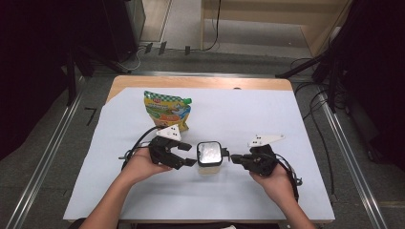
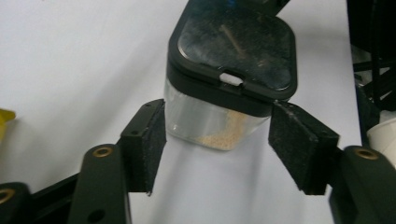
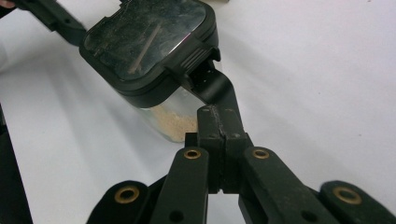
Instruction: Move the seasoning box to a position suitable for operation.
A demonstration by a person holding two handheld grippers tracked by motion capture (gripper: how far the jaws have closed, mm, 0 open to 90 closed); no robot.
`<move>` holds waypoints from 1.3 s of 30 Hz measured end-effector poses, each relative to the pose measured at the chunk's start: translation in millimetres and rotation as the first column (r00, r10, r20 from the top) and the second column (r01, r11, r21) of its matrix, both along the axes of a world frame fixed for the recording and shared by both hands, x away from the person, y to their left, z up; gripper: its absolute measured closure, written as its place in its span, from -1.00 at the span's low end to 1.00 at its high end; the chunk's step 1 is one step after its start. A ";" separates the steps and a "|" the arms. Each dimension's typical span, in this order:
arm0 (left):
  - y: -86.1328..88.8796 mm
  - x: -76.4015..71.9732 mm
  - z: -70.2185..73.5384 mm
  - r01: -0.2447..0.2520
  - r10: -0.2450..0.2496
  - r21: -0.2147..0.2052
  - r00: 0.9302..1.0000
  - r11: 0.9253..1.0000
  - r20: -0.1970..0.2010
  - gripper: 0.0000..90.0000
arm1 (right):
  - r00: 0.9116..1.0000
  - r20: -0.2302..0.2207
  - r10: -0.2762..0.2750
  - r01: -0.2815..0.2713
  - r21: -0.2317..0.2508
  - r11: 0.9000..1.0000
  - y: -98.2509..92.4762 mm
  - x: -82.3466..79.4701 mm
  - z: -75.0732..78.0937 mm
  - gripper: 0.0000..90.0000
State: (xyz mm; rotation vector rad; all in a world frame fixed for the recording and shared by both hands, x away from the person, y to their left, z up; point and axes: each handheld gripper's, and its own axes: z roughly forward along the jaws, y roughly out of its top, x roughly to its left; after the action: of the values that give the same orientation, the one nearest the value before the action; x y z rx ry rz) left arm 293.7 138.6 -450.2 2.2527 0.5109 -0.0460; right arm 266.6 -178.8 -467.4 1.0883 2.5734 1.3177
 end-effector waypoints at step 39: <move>-36.2 10.5 -8.3 0.119 -0.123 0.079 0.991 0.990 0.048 -0.64 | 0.999 -0.022 -0.046 0.046 0.000 0.999 4.1 14.5 -10.5 1.00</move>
State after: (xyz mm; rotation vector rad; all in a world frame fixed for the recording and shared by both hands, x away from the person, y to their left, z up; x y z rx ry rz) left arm 304.1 102.4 -458.5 2.3505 0.3527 -0.0289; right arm 281.1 -174.7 -477.8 1.1613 2.5466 1.3038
